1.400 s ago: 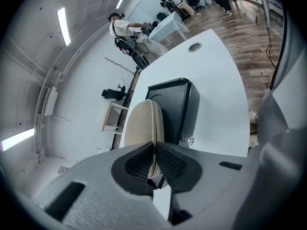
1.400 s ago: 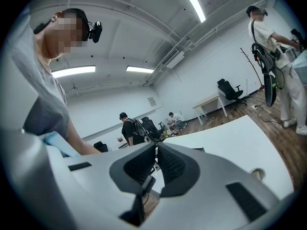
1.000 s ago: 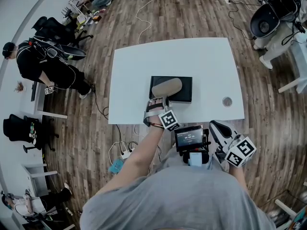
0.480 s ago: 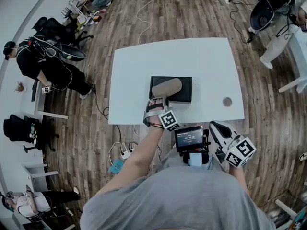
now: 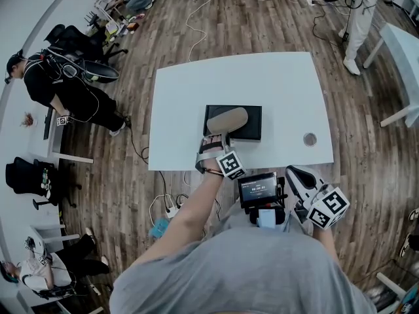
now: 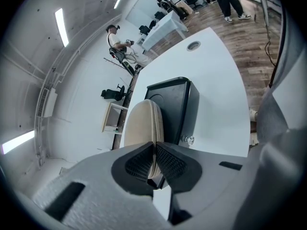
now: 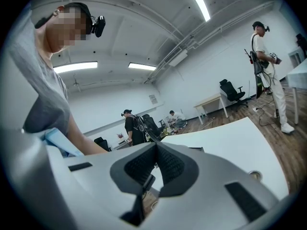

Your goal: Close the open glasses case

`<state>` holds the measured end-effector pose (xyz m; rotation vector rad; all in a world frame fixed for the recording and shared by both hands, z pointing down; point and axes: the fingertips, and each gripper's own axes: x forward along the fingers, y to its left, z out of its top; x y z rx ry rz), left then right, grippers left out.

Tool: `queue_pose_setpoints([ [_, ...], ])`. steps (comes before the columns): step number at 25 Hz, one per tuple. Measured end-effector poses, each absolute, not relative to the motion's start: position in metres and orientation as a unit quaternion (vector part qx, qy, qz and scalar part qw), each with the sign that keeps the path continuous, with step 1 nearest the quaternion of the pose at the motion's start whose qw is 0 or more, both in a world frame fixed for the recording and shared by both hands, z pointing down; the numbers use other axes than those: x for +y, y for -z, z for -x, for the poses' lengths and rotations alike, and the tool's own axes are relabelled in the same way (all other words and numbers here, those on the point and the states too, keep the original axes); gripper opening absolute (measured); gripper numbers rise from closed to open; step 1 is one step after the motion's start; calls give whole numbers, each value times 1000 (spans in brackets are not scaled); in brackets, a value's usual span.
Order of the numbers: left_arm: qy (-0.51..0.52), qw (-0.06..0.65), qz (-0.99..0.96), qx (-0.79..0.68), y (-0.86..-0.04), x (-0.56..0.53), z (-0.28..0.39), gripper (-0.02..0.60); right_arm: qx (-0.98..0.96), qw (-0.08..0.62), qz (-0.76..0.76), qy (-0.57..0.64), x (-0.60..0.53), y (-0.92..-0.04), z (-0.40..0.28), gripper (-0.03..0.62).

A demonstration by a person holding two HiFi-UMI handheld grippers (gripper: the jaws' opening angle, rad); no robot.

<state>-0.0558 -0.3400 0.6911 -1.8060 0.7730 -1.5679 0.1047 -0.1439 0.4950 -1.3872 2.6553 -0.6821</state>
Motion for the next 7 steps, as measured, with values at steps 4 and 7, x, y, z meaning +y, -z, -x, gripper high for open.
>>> queue_pose_setpoints([
  [4, 593, 311, 683, 293, -692, -340, 56, 35, 864, 36, 451, 222, -144, -496, -105, 31],
  [7, 594, 312, 682, 293, -692, -341, 57, 34, 864, 36, 451, 221, -144, -496, -105, 31],
])
